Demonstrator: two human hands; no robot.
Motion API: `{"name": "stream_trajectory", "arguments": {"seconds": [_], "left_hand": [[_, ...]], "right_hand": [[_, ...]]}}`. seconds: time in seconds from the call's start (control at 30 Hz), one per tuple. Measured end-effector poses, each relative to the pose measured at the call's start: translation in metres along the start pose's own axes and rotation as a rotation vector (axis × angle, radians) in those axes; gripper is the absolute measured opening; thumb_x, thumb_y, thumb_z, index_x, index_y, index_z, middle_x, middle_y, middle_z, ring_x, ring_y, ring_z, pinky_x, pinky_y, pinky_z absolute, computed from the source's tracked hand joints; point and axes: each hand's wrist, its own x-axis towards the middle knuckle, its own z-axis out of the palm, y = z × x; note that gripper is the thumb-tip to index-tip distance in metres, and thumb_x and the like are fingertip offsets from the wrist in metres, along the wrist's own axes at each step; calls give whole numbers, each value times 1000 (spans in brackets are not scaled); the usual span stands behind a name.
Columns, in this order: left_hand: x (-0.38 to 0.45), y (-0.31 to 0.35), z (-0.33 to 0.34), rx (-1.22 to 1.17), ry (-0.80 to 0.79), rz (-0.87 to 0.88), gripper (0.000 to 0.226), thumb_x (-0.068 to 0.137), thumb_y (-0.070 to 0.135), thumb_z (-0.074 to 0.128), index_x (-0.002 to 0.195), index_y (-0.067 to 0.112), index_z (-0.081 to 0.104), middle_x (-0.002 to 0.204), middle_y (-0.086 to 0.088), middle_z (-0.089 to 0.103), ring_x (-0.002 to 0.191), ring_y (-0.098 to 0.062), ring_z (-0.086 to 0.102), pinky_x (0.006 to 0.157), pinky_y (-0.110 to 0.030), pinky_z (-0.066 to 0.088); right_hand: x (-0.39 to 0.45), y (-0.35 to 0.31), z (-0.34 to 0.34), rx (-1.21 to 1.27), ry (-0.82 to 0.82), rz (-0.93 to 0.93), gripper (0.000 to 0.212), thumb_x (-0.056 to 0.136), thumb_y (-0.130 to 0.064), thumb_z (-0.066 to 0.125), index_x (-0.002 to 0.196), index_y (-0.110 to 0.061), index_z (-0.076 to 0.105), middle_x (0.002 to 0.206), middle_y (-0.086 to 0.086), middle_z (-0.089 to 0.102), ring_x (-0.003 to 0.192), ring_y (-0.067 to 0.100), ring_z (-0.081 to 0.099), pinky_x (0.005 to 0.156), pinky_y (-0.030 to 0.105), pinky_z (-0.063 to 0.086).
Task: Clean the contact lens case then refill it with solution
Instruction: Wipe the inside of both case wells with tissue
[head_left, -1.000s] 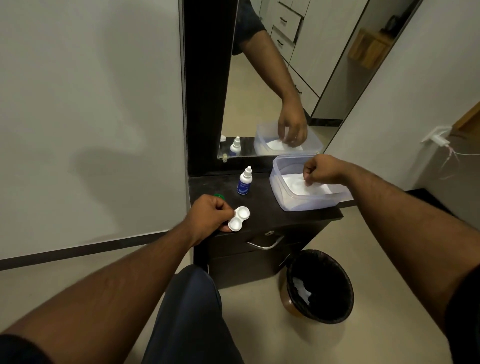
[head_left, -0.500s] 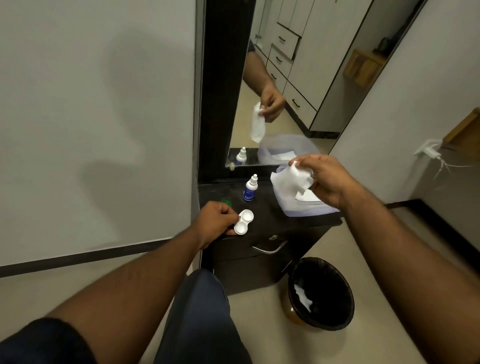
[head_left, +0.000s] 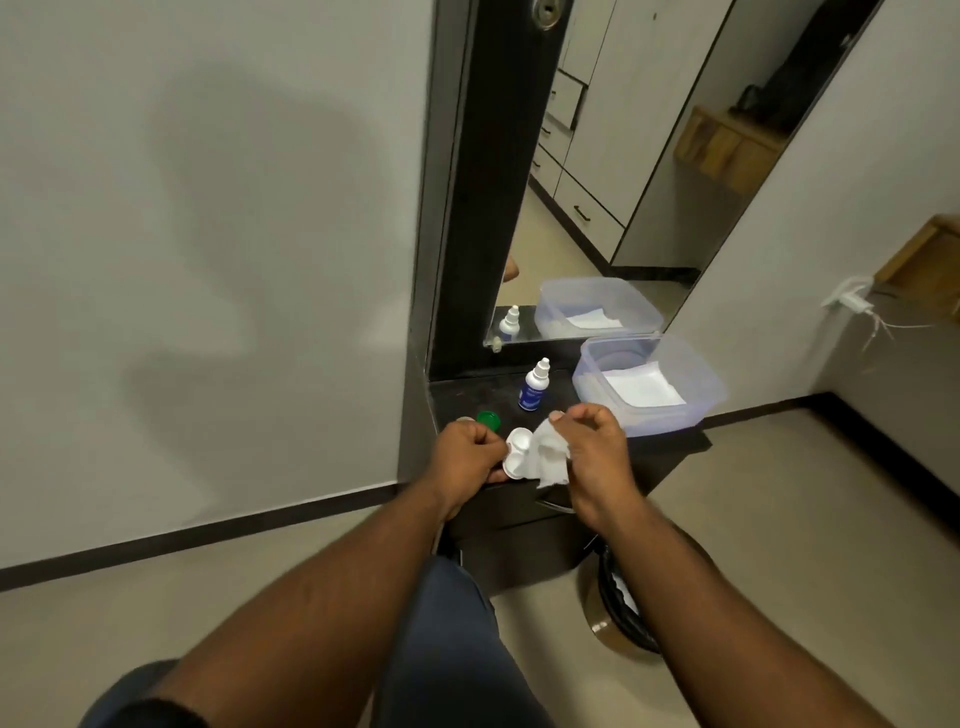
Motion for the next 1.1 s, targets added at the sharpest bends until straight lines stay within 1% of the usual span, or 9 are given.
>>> {"name": "stream_trajectory", "arguments": {"seconds": [0.13,0.23,0.33,0.4,0.5,0.7,0.87,0.97,1.1], "left_hand": [[13,-12,0,35,27,26,12,87,-3,60,85,-13,63,76,-16,61,59,-11,60,49,-12,50],[19,-17,-1,47,25,20,10,86,0,62,80,-8,65,81,-17,65,68,-16,64,56,-18,55],[18,-14,-1,27,22,5,11,86,1,62,81,-7,64,88,-21,66,78,-22,66,63,-24,59],[14,-8,-3,4,12,-11,10,87,0,61,82,-9,63,90,-23,66,78,-22,66,60,-20,58],[12,-4,-4,-40,-34,-23,9,87,-4,59,79,-4,61,85,-21,61,70,-18,63,55,-17,56],[10,0,-6,-149,-38,-65,5,86,-7,59,82,-4,61,82,-15,62,68,-16,65,52,-17,56],[14,0,-4,-155,-19,-121,15,85,-5,63,71,0,59,76,-15,64,73,-24,69,66,-30,61],[15,1,-3,-139,14,-128,15,84,-5,63,70,1,59,75,-17,65,71,-24,69,67,-32,61],[12,4,1,-114,48,-123,15,83,-6,63,70,0,58,77,-18,66,72,-24,69,65,-31,61]], "right_hand": [[4,9,2,-13,-36,65,12,81,-9,71,86,-7,61,80,10,65,71,20,62,59,33,54],[7,10,-5,38,-48,119,18,81,-3,67,98,-7,64,93,13,68,79,24,66,66,37,57],[6,9,-12,-56,-75,89,25,80,2,66,99,-15,66,102,12,67,89,27,65,73,42,57],[6,4,-12,-190,-101,16,32,77,1,70,101,-19,64,102,7,68,91,22,66,73,35,57],[7,5,-13,-371,-156,-153,26,75,-1,73,94,-15,63,93,3,69,80,12,65,65,19,53],[15,22,-19,-544,-292,-451,18,76,2,70,83,-15,70,85,-3,68,77,2,62,69,14,48],[27,25,-27,-736,-483,-789,16,75,-4,67,90,-10,72,93,-1,65,88,6,61,79,18,48],[28,26,-29,-780,-558,-817,18,79,-12,68,97,-11,72,99,0,61,93,7,60,80,17,46],[25,34,-31,-845,-567,-851,20,82,-12,66,101,-10,71,101,3,59,93,12,59,82,20,47]]}}
